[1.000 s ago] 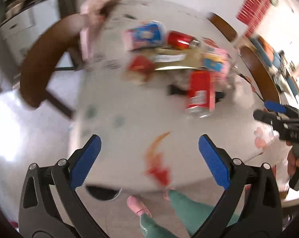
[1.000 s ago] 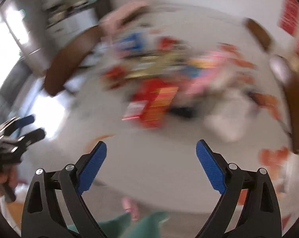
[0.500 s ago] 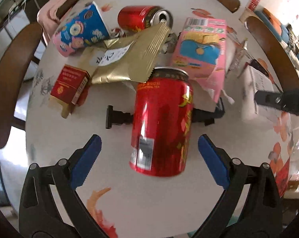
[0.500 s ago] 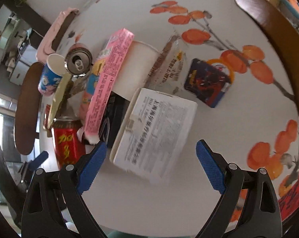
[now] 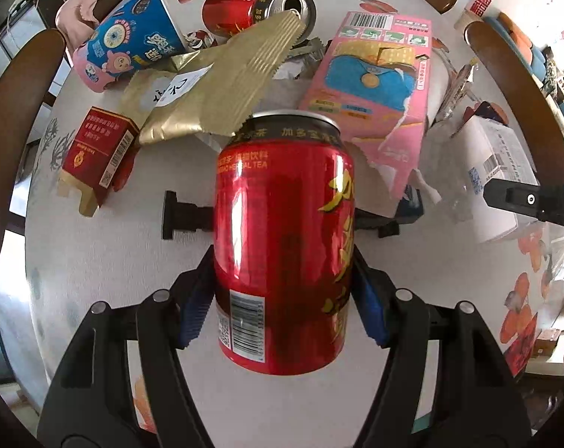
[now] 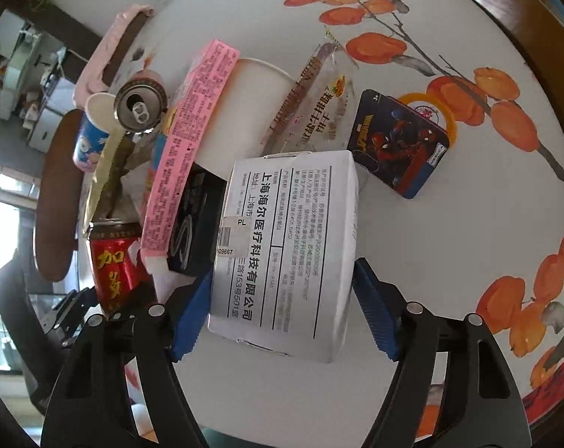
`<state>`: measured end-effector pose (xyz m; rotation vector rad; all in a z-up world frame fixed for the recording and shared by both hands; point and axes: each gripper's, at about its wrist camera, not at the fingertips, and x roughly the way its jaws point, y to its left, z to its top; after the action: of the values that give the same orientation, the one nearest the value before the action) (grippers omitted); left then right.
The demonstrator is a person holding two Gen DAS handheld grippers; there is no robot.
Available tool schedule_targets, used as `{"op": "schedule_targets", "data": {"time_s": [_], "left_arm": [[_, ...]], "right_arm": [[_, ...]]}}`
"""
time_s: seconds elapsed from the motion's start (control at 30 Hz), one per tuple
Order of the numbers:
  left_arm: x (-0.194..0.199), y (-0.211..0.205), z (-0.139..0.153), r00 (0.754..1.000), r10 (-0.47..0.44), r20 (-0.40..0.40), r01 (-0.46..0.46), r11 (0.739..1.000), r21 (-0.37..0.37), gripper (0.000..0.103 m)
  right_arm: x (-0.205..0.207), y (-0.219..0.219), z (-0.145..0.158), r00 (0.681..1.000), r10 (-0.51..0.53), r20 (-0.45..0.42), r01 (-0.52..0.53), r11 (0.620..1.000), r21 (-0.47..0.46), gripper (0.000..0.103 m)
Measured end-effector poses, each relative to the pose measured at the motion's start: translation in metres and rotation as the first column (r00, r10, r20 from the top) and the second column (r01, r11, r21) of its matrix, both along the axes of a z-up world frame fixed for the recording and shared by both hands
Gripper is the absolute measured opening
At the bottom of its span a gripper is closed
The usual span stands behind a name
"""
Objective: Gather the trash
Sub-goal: 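Grasp the red tea can with the left tool while the right tool grasps the white medicine box, then carry the can and box over the bin and open both tools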
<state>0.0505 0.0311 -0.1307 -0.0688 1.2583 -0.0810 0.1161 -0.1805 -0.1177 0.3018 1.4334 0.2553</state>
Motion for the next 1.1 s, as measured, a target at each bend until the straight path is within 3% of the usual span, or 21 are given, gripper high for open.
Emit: {"op": "schedule_targets", "data": {"time_s": [0.2, 0.5, 0.67, 0.83, 1.1], "left_arm": [[-0.016, 0.01, 0.023, 0.999, 0.04, 0.029, -0.039, 0.998, -0.044, 0.063], [-0.062, 0.044, 0.048, 0.984, 0.167, 0.061, -0.164, 0.985, -0.057, 0.064], [-0.098, 0.071, 0.061, 0.961, 0.261, 0.092, -0.258, 0.965, -0.047, 0.064], [-0.156, 0.119, 0.071, 0.93, 0.35, 0.113, -0.346, 0.937, -0.051, 0.064], [-0.285, 0.209, 0.064, 0.851, 0.517, 0.086, -0.517, 0.855, -0.025, 0.064]], "right_arm": [[-0.004, -0.018, 0.023, 1.0, -0.014, 0.011, 0.013, 0.995, 0.1, 0.073], [-0.007, 0.004, 0.054, 0.995, 0.091, 0.04, -0.097, 0.973, 0.212, 0.072], [-0.033, 0.061, 0.074, 0.962, 0.259, 0.083, -0.272, 0.928, 0.256, 0.072], [-0.075, 0.127, 0.085, 0.924, 0.369, 0.103, -0.383, 0.878, 0.288, 0.072], [-0.178, 0.256, 0.085, 0.818, 0.57, 0.082, -0.565, 0.768, 0.302, 0.072]]}}
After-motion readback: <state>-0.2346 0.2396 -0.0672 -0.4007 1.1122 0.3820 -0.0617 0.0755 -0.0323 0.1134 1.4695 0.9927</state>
